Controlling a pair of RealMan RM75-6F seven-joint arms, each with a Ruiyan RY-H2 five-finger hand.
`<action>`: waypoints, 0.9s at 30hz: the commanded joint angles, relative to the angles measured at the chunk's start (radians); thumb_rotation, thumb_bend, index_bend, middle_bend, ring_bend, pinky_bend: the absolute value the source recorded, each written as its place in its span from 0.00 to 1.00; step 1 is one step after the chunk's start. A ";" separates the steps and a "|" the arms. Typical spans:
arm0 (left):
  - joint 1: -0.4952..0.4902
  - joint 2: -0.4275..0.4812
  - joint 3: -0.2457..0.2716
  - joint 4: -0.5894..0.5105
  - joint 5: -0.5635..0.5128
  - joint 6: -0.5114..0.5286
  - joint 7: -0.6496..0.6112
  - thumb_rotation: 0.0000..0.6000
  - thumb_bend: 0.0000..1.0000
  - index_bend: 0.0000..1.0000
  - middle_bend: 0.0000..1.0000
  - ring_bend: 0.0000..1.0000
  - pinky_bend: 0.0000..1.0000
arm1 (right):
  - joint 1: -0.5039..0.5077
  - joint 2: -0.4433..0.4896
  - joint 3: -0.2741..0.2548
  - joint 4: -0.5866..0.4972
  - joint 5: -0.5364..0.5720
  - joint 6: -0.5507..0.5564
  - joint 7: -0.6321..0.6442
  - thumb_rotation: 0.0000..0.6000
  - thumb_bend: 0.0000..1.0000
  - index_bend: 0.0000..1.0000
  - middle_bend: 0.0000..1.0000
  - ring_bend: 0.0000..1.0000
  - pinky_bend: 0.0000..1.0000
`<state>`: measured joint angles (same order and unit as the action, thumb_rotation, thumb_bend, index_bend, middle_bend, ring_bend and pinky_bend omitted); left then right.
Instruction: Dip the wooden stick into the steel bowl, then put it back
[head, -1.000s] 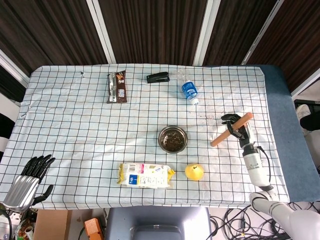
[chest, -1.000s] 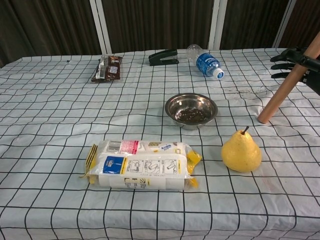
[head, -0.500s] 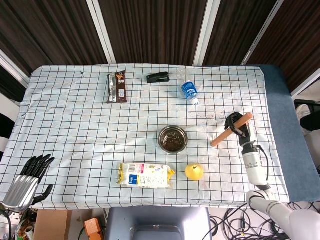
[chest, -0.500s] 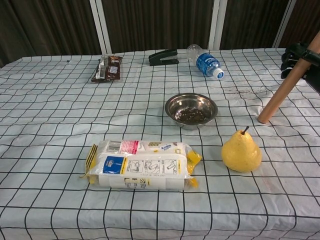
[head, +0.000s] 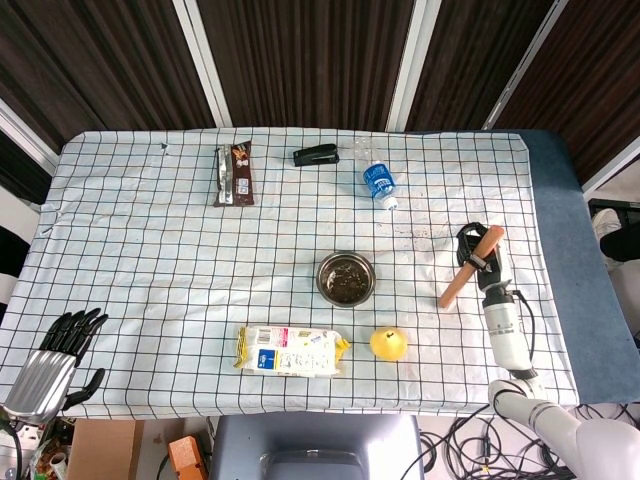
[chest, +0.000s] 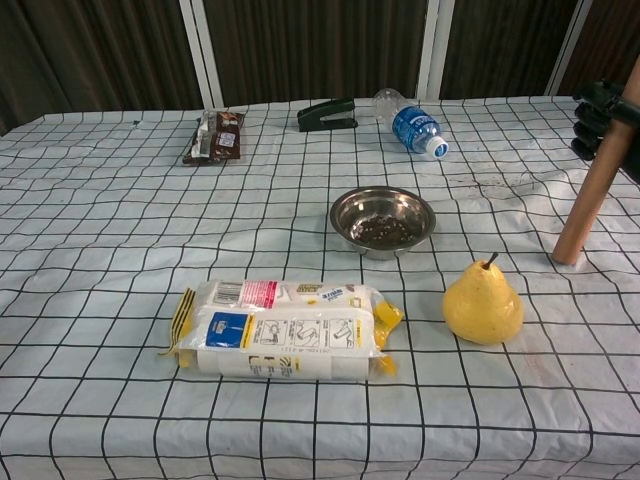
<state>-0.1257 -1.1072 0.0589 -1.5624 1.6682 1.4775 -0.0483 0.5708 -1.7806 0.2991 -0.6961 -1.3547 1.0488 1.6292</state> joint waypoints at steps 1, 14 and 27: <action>0.000 0.000 0.000 0.000 0.000 0.000 -0.001 1.00 0.40 0.00 0.04 0.00 0.00 | -0.001 0.001 -0.001 -0.001 -0.002 0.002 -0.003 1.00 0.41 0.96 0.89 0.77 0.82; 0.001 -0.001 0.000 0.002 0.004 0.005 -0.001 1.00 0.40 0.00 0.04 0.00 0.00 | -0.002 0.007 -0.034 0.002 -0.043 0.039 -0.011 0.77 0.21 0.51 0.72 0.61 0.71; 0.000 -0.004 -0.002 0.004 0.004 0.006 0.000 1.00 0.40 0.00 0.05 0.00 0.00 | -0.006 -0.007 -0.016 0.014 -0.021 0.063 -0.040 0.78 0.13 0.84 0.78 0.71 0.74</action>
<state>-0.1254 -1.1111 0.0571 -1.5580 1.6725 1.4835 -0.0487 0.5654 -1.7837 0.2789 -0.6854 -1.3796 1.1085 1.5944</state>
